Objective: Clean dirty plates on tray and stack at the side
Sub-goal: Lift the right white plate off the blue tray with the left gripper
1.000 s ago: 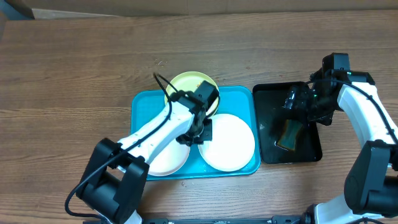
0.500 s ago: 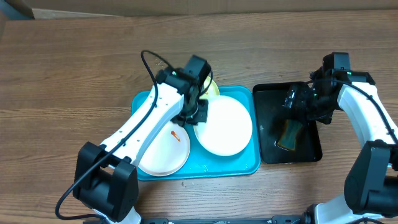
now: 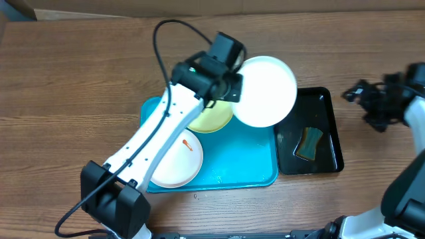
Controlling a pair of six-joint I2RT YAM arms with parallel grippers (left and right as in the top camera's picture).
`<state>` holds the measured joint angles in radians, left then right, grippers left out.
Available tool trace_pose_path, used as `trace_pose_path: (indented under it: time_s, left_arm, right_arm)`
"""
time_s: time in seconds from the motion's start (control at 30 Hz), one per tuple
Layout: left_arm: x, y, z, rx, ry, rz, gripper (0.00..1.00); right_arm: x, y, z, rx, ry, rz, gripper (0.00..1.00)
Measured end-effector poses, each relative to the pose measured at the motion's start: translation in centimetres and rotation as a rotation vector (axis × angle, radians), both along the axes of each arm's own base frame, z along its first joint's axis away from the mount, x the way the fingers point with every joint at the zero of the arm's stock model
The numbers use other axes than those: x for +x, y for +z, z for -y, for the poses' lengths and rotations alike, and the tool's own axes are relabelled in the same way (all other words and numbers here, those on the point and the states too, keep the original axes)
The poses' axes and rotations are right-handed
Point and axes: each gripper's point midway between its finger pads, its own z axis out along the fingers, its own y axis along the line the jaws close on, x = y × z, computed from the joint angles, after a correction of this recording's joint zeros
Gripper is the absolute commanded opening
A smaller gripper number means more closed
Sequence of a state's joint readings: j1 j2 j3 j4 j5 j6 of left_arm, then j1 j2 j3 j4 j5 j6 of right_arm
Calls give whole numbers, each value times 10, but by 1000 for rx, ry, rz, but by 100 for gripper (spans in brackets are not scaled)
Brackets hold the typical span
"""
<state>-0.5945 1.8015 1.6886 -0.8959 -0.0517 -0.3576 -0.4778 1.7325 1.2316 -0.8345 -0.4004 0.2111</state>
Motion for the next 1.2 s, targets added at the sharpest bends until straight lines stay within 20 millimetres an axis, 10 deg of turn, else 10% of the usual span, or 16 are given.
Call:
trace_pose_path:
  time_s: [0.33, 1.2]
  left_arm:
    - [6, 39, 51, 138, -67, 338, 4]
    - [-37, 103, 164, 748, -215, 992, 4]
  right_arm:
    - [-25, 1, 62, 16, -181, 10, 100]
    - [-25, 2, 62, 25, -182, 15, 100]
